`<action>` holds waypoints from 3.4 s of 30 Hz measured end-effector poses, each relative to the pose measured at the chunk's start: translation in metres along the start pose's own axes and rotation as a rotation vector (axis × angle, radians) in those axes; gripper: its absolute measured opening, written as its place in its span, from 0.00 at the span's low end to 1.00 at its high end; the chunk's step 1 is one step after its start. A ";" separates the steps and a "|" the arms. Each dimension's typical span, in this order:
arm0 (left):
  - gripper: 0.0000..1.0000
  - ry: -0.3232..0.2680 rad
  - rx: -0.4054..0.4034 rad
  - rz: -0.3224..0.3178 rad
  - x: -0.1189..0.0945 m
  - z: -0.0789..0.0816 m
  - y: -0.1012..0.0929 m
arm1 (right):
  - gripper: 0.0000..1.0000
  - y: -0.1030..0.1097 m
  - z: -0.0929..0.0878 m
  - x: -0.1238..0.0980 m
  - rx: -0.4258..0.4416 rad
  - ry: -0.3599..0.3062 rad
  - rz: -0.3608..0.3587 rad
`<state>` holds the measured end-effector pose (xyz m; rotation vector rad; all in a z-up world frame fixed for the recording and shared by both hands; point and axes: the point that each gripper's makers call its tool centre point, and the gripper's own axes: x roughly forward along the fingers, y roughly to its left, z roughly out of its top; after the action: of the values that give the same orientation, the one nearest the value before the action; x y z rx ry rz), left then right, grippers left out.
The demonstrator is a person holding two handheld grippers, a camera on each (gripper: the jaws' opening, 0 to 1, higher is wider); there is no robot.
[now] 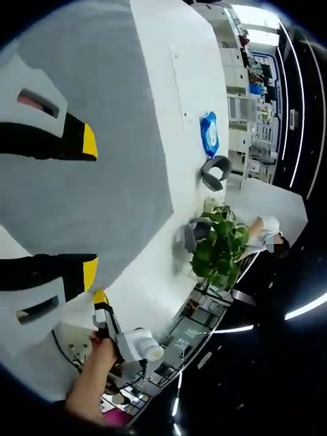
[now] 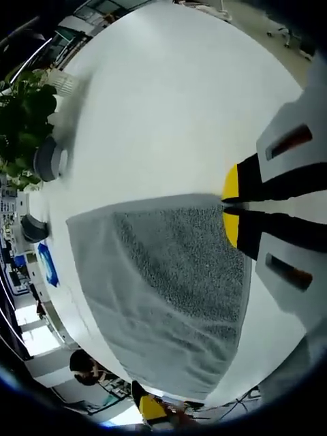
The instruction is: Fold the towel on the table until its edges align and the towel forms a compact rectangular stack.
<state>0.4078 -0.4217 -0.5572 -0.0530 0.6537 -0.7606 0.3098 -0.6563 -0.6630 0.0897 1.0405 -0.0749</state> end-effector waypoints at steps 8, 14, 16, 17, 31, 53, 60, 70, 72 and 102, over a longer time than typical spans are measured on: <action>0.55 -0.040 0.048 -0.048 0.038 0.049 -0.008 | 0.02 0.000 0.000 0.000 -0.027 0.006 -0.013; 0.55 -0.069 0.073 -0.064 0.068 0.073 -0.012 | 0.02 0.000 0.000 0.000 -0.024 0.002 -0.014; 0.54 -0.074 0.080 -0.067 0.077 0.080 -0.013 | 0.02 0.000 0.000 0.000 -0.026 0.002 -0.016; 0.54 -0.079 0.082 -0.068 0.082 0.083 -0.014 | 0.02 0.000 0.000 0.000 -0.025 0.002 -0.016; 0.51 -0.118 0.107 -0.131 0.156 0.108 -0.032 | 0.01 0.000 0.001 0.001 -0.005 -0.003 -0.002; 0.47 -0.066 0.237 -0.102 0.279 0.103 -0.033 | 0.01 0.000 0.002 0.002 0.004 -0.005 0.007; 0.40 -0.018 0.216 -0.040 0.299 0.086 -0.017 | 0.01 0.000 0.001 0.002 0.010 -0.007 0.010; 0.36 -0.014 0.289 -0.035 0.308 0.081 -0.015 | 0.01 0.001 0.001 0.002 0.017 -0.008 0.013; 0.36 -0.015 0.299 -0.036 0.307 0.080 -0.016 | 0.01 0.001 0.001 0.002 0.019 -0.008 0.013; 0.03 0.040 0.318 -0.042 0.307 0.077 -0.018 | 0.01 0.000 0.002 0.001 0.022 -0.010 0.026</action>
<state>0.6053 -0.6496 -0.6534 0.2403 0.5649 -0.9004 0.3124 -0.6567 -0.6629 0.1226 1.0288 -0.0632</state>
